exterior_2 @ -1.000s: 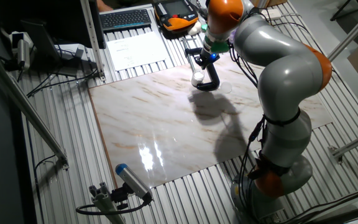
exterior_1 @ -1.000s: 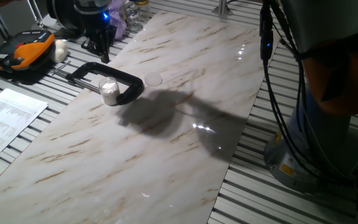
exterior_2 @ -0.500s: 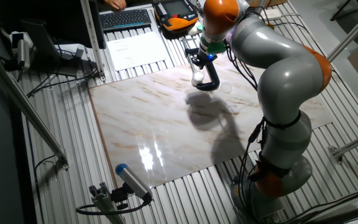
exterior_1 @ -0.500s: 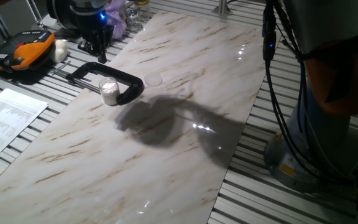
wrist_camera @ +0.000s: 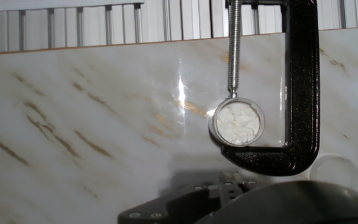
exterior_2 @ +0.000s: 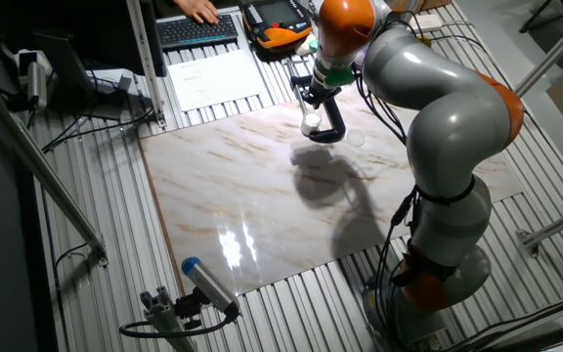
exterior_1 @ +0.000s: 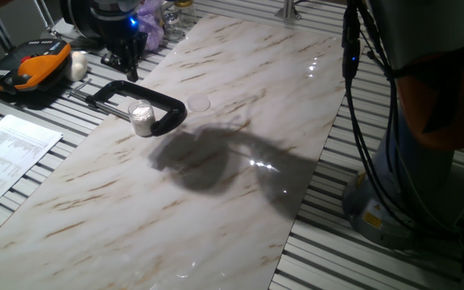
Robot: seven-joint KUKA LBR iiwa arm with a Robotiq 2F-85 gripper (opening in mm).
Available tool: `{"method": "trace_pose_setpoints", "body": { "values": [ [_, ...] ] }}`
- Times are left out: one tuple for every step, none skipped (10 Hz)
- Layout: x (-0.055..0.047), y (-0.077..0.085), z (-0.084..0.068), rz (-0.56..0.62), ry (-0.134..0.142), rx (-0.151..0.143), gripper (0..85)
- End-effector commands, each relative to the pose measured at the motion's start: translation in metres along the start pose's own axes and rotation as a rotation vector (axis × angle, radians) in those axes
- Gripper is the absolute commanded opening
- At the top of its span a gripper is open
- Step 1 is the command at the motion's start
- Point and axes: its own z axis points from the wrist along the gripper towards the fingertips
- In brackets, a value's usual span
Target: Unscrew the lid from the jar
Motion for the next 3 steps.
{"method": "trace_pose_setpoints", "body": {
  "values": [
    [-0.0001, -0.0002, -0.0003, 0.001, 0.000, 0.000, 0.0],
    [-0.0002, -0.0002, -0.0007, 0.004, 0.000, -0.001, 0.0],
    [-0.0003, -0.0003, -0.0009, 0.004, 0.000, -0.001, 0.0]
  ]
}}
